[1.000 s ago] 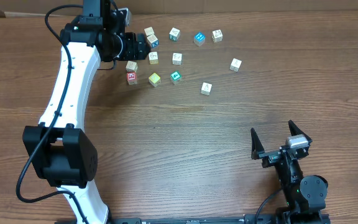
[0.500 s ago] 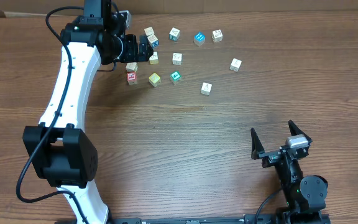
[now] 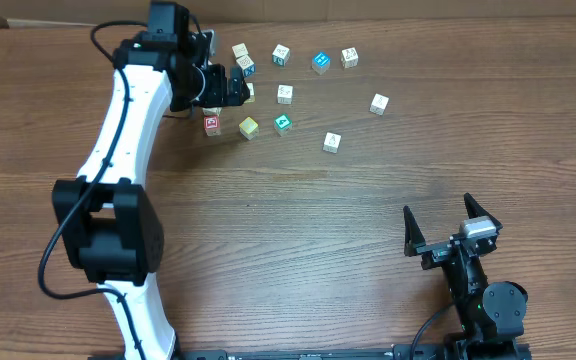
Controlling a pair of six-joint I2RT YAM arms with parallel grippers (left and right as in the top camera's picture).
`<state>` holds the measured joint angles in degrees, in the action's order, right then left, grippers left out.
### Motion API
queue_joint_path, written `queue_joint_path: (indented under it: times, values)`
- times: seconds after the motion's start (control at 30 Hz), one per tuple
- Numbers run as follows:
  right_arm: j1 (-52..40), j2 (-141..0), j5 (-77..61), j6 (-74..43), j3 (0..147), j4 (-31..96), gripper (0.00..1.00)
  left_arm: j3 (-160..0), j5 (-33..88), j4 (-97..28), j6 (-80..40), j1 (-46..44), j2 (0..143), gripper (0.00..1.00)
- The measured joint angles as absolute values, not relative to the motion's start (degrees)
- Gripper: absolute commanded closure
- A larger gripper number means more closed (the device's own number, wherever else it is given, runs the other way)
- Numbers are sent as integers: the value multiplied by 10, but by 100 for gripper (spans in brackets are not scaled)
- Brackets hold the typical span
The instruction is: Form a horizontal line
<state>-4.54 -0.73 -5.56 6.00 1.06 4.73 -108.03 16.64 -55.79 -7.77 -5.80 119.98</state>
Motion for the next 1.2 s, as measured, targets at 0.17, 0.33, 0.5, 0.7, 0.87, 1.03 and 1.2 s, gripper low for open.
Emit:
queue_joint_path:
  times: [0.17, 0.33, 0.5, 0.7, 0.87, 1.03, 1.2]
  values:
    - [-45, -7, -56, 60, 11, 46, 0, -1080, 139, -562, -78, -68, 1220, 0]
    - [-45, -7, -56, 60, 11, 47, 0, -1080, 128, -562, -78, -74, 1221, 0]
    - [-45, -7, -56, 60, 11, 47, 0, -1080, 125, -562, -78, -74, 1222, 0]
    - [-45, -7, -56, 60, 11, 47, 0, -1080, 121, -562, -78, -75, 1222, 0]
    - [-45, -7, -56, 60, 11, 47, 0, -1080, 121, -571, -78, -75, 1222, 0]
    - [-45, -7, -56, 60, 11, 47, 0, -1080, 121, -572, -78, -75, 1222, 7]
    - [-45, -7, -56, 60, 11, 47, 0, -1080, 121, -571, -78, -76, 1222, 21]
